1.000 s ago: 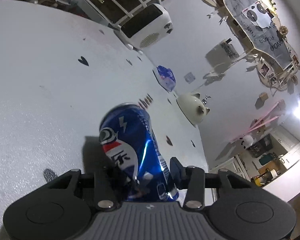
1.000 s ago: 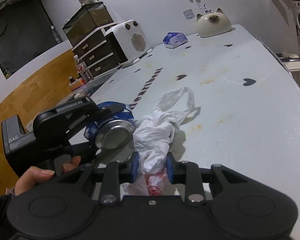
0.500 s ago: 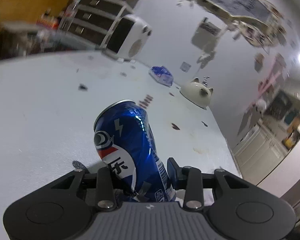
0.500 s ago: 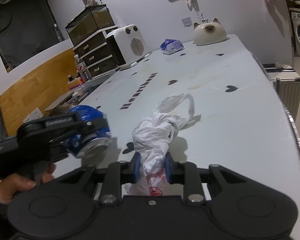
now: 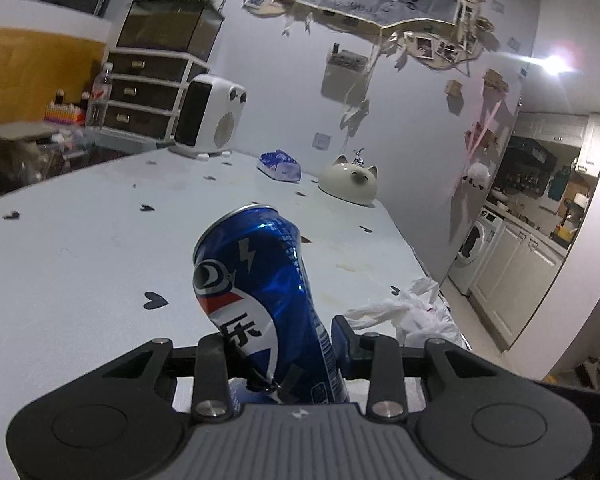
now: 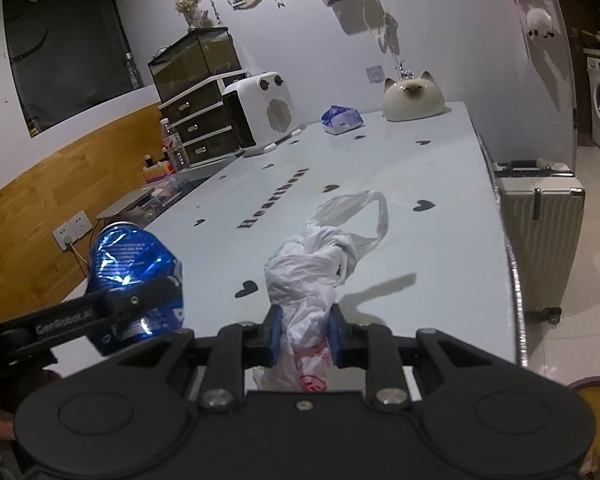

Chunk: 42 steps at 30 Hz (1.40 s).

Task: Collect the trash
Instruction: 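Carry the blue can and white bag off the table toward the bin with both grippers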

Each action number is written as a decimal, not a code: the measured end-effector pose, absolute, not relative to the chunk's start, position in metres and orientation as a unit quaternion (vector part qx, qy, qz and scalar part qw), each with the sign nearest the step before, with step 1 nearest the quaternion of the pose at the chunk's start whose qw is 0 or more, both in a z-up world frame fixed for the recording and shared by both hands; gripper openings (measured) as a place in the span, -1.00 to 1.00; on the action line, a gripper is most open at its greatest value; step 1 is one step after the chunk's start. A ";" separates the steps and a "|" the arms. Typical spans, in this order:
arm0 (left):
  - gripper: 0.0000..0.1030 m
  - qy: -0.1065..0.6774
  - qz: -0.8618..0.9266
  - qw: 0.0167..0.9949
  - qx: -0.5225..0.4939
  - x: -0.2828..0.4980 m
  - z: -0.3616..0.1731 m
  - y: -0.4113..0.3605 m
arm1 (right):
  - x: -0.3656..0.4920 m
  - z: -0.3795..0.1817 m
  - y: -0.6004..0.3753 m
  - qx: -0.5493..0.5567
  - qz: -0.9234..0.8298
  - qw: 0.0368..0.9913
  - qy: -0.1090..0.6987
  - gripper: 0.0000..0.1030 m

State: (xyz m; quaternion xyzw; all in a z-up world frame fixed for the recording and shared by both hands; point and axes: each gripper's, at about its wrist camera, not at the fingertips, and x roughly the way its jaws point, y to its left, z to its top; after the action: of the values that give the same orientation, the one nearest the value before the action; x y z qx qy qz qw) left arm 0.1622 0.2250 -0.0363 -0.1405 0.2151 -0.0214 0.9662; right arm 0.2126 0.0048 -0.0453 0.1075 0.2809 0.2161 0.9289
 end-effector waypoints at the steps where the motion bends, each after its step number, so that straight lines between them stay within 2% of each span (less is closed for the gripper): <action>1: -0.30 0.214 -0.020 0.967 -0.135 0.158 -0.034 0.221 | 0.210 -0.044 0.003 0.106 0.217 0.929 0.279 -0.54; 12: -0.42 0.208 -0.030 0.970 -0.118 0.123 -0.027 0.172 | 0.177 -0.031 -0.038 0.108 0.212 0.937 0.256 -0.55; 27: -0.44 0.203 -0.060 0.973 -0.096 0.103 -0.023 0.103 | 0.142 -0.028 -0.102 0.124 0.185 0.946 0.235 -0.55; 42: -0.44 0.226 -0.130 0.963 -0.069 0.109 -0.032 0.000 | 0.113 -0.040 -0.207 0.139 0.104 0.957 0.231 -0.55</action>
State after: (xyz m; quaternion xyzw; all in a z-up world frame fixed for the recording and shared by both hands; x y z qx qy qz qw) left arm 0.1091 0.0000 -0.0320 -0.0690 0.2257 -0.1301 0.9630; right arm 0.1130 -0.2071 -0.0404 0.1387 0.2308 0.1036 0.9575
